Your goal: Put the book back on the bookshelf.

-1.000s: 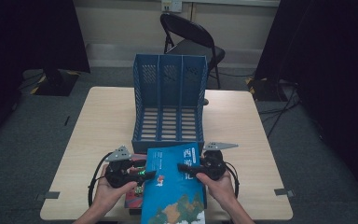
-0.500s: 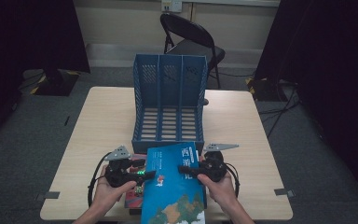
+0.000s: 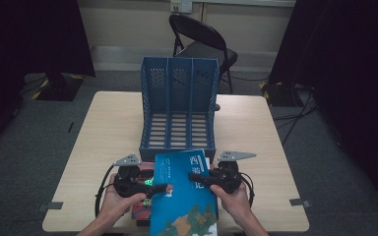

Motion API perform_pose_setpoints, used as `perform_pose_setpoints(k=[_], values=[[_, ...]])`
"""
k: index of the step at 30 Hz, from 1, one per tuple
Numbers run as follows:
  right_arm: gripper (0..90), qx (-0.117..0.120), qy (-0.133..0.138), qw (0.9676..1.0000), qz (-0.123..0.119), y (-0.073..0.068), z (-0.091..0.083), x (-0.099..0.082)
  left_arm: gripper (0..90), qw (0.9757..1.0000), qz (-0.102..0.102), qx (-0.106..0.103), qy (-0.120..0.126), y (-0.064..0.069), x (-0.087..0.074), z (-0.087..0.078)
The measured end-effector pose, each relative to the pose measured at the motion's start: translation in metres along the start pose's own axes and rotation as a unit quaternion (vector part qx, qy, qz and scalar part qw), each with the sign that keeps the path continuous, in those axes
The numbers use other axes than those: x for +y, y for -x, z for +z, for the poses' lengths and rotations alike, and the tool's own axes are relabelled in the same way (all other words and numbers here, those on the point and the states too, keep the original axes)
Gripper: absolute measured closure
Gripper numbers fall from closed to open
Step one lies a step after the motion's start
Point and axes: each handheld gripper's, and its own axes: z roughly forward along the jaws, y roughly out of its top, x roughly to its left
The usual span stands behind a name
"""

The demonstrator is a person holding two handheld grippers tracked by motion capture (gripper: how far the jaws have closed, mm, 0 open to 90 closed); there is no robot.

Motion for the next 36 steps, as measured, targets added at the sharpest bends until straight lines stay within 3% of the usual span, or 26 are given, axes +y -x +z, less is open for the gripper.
perform_pose_setpoints(k=[3,5,12,14,15,20,23,27,33,36], values=[[73.9,0.002,0.005,1.0000,0.000,-0.002,-0.001,0.000,14.4,1.0000,-0.007,-0.004,-0.001,-0.003,0.001,-0.002],[74.0,0.001,0.010,0.9999,0.000,-0.002,-0.002,0.000,18.5,0.9997,-0.020,-0.009,0.011,-0.005,0.000,-0.003],[74.5,-0.003,0.013,0.9999,-0.005,-0.003,-0.007,0.004,21.2,0.9994,-0.022,-0.022,0.015,-0.006,0.001,-0.001],[74.9,-0.002,0.014,0.9999,-0.008,-0.004,-0.009,0.005,24.8,0.9965,-0.062,-0.055,0.015,-0.010,0.000,0.001],[75.2,0.000,0.017,0.9998,-0.009,-0.005,-0.009,0.006,26.7,0.9955,-0.070,-0.061,0.017,-0.009,-0.001,0.003],[76.3,0.004,0.019,0.9996,-0.018,-0.009,-0.013,0.009,24.5,0.9957,-0.063,-0.068,0.009,-0.003,0.003,0.006],[77.1,-0.002,0.021,0.9995,-0.022,-0.010,-0.014,0.009,29.4,0.9942,-0.073,-0.078,0.015,-0.005,0.005,0.004],[77.3,-0.012,0.024,0.9995,-0.017,-0.009,-0.014,0.008,31.6,0.9944,-0.066,-0.080,0.017,-0.002,0.009,0.003],[77.3,-0.021,0.021,0.9993,-0.023,-0.014,-0.015,0.011,35.6,0.9930,-0.067,-0.093,0.028,0.000,0.012,0.004],[77.2,-0.017,0.015,0.9993,-0.028,-0.017,-0.017,0.013,38.6,0.9908,-0.067,-0.113,0.034,0.003,0.012,0.005]])
